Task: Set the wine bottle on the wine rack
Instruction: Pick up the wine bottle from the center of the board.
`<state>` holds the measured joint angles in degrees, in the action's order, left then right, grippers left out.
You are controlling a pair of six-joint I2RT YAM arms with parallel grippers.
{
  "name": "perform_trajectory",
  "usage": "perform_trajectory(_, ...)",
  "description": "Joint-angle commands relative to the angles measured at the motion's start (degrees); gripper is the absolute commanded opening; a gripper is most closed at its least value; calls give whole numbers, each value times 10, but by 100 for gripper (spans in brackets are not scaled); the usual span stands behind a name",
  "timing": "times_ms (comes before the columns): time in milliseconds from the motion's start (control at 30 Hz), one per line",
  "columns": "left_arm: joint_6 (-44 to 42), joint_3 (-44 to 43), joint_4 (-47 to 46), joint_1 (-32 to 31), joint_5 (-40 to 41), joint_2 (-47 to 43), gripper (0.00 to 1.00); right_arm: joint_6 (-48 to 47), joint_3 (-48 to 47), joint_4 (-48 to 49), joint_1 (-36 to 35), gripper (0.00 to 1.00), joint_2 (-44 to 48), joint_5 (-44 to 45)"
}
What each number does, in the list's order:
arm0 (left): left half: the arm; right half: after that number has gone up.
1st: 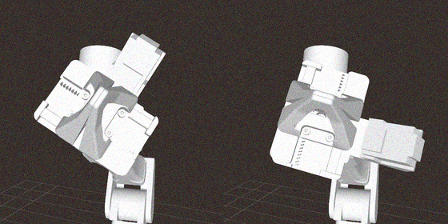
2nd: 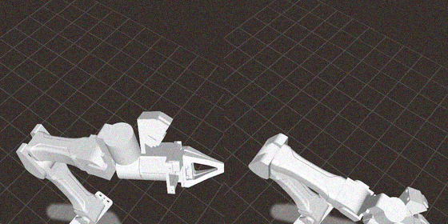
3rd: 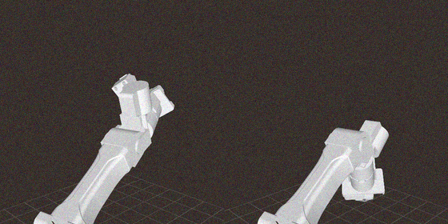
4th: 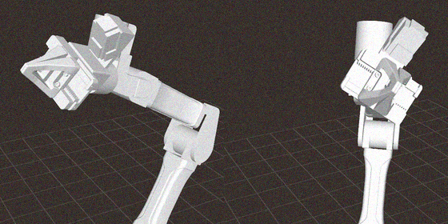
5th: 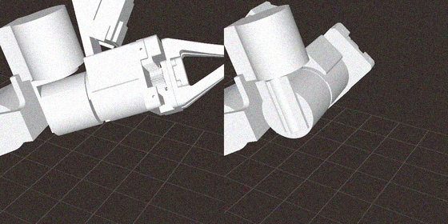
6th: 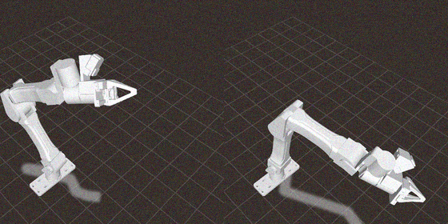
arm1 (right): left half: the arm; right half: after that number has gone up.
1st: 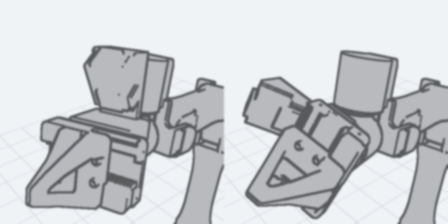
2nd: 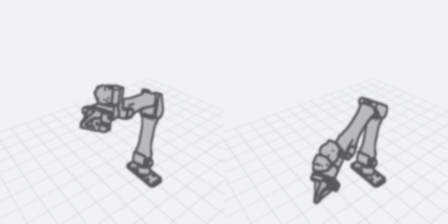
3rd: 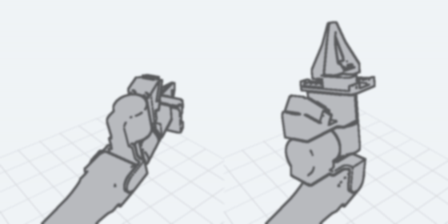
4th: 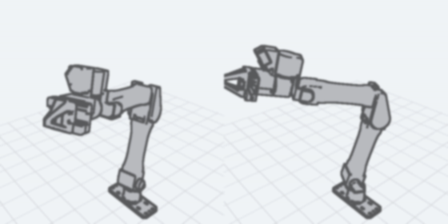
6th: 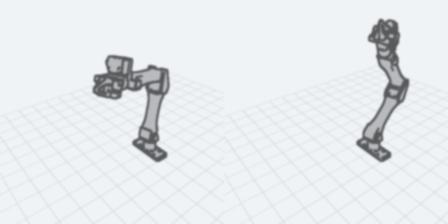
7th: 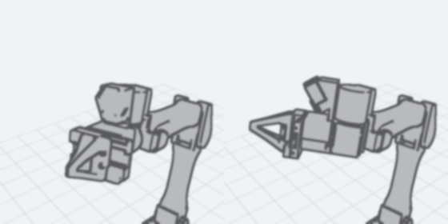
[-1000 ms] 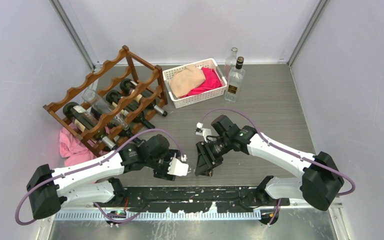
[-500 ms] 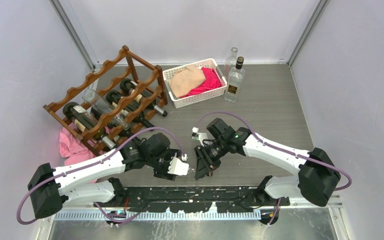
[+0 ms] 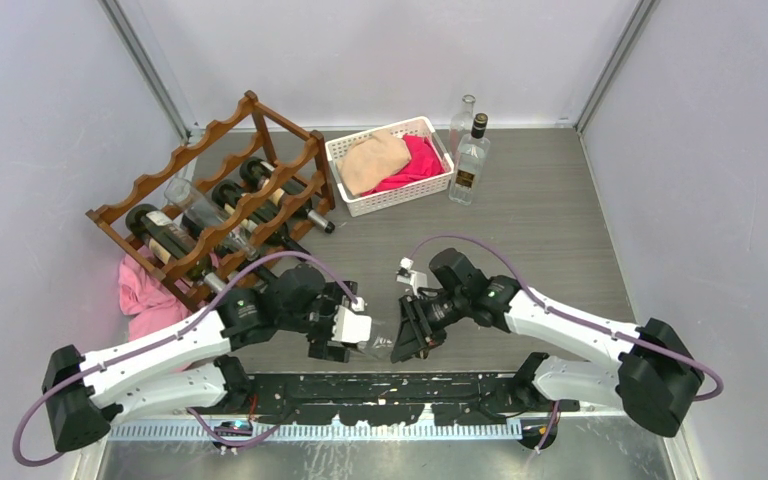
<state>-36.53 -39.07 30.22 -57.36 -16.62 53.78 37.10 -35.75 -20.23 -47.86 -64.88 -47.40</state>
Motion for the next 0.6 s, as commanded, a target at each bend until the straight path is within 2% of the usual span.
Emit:
perform_trajectory(0,28,-21,-74,3,-2,-44,100,69,18,167,-5,1,46,-45)
perform_trajectory(200,75,-48,-54,3,41,-99,100,107,36,224,-6,1,98,-8)
perform_trajectory(333,179,-92,-48,3,113,-132,100,113,33,232,-6,1,132,25)
perform_trajectory(567,253,-209,50,3,162,-108,100,138,32,284,-5,1,128,42)
